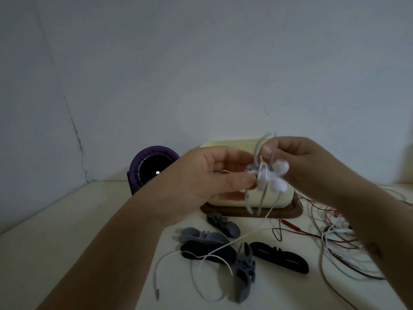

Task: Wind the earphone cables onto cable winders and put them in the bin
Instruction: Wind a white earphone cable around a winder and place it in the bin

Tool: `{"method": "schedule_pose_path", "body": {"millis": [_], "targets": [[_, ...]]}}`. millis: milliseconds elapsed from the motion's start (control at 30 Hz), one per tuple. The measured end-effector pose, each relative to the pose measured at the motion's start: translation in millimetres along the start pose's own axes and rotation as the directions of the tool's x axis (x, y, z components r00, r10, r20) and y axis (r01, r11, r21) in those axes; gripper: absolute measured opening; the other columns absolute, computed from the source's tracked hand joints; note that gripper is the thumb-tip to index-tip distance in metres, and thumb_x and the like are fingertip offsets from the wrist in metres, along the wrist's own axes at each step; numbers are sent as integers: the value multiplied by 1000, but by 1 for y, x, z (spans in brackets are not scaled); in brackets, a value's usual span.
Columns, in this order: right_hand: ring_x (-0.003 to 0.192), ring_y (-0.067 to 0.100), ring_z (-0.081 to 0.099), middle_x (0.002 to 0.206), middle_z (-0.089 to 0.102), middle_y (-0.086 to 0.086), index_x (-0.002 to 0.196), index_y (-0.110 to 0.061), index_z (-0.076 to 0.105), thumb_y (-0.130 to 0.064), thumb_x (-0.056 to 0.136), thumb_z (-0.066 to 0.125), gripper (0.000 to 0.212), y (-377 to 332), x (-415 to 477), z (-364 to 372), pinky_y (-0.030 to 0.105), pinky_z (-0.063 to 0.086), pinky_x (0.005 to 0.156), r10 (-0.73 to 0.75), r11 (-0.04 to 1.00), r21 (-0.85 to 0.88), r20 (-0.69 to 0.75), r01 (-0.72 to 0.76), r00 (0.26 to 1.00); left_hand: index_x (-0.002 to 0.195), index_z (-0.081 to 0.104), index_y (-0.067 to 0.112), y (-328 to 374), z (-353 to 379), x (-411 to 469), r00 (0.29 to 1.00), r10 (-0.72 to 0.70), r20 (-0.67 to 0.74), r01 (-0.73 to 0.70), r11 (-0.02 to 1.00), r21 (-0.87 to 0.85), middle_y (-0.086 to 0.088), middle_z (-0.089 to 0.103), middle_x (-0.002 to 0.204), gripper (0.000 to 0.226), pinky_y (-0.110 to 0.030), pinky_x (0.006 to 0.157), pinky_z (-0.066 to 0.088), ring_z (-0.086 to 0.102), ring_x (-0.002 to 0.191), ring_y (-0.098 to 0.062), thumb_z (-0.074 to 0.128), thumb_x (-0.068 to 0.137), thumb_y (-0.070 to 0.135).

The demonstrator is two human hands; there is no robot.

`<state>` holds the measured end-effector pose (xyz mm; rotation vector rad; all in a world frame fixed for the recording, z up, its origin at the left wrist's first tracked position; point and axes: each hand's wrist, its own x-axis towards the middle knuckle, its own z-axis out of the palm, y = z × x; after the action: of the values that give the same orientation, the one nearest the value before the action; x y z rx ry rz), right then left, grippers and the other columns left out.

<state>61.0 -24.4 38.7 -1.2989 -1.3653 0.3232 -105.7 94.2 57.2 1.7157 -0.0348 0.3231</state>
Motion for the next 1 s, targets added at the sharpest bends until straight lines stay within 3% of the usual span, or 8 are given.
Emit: {"method": "schedule_pose_path", "body": {"millis": [67, 200, 400, 567, 733, 833, 900, 1000], "targets": [[68, 38, 49, 79, 58, 28, 76, -22, 71, -44, 85, 60, 26, 5, 1, 17, 56, 44, 72, 14, 1000, -26, -74, -16, 997, 112, 63, 1, -3, 4, 6, 998, 14, -58, -26, 975, -220, -14, 71, 105, 39, -25, 75, 58, 70, 89, -18, 62, 74, 10], [49, 5, 40, 51, 49, -12, 68, -23, 64, -31, 93, 52, 29, 8, 1, 43, 19, 36, 53, -6, 959, -283, -115, -27, 993, 116, 61, 1, -12, -1, 14, 951, -44, -308, -108, 881, -460, -12, 71, 110, 44, -26, 74, 59, 71, 89, -17, 63, 73, 11], [53, -8, 50, 59, 56, -19, 96, -22, 71, -29, 94, 54, 18, -7, -1, 38, 6, 38, 56, 30, 806, -589, -39, -47, 999, 90, 70, 20, -18, -14, 14, 869, -159, -469, -21, 934, -356, 5, 73, 82, 26, -20, 71, 46, 67, 68, -1, 68, 64, 22], [65, -18, 51, 68, 56, -19, 104, -24, 71, -32, 94, 53, 22, -21, -6, 33, 3, 38, 63, 101, 703, -710, 45, -39, 994, 83, 70, 21, -24, -11, 17, 855, -164, -491, 11, 954, -301, 9, 72, 77, 7, -20, 70, 41, 64, 68, 0, 65, 82, 17], [54, -2, 51, 55, 54, -6, 93, -22, 72, -31, 94, 52, 22, -38, -10, 31, 9, 39, 56, 79, 701, -713, 74, -3, 994, 106, 66, 15, -33, -17, 20, 792, -8, -611, 37, 999, 36, 7, 74, 88, 21, -20, 72, 45, 69, 78, -1, 69, 86, 21], [53, -11, 49, 52, 55, -20, 89, -25, 71, -30, 94, 51, 21, -45, -8, 24, 4, 36, 57, -2, 687, -727, 20, 16, 1000, 96, 66, 25, -32, -14, 18, 833, 153, -532, 50, 936, 347, 11, 72, 87, 20, -22, 79, 52, 69, 83, -3, 75, 79, 29], [50, -11, 50, 51, 55, -26, 81, -26, 67, -29, 93, 52, 19, -46, -7, 16, 4, 36, 54, -56, 699, -715, -43, 8, 997, 92, 65, 27, -29, -8, 17, 879, 175, -443, 16, 919, 394, 17, 70, 81, 16, -17, 76, 52, 68, 77, 0, 74, 80, 25], [37, 0, 47, 48, 59, -13, 75, -28, 64, -29, 93, 52, 22, -44, -6, 6, 9, 35, 42, -74, 797, -603, -137, -24, 988, 94, 65, 21, -26, -3, 15, 916, 200, -349, -40, 908, 417, 10, 71, 85, 15, -14, 73, 52, 68, 77, -1, 73, 82, 17]]}}
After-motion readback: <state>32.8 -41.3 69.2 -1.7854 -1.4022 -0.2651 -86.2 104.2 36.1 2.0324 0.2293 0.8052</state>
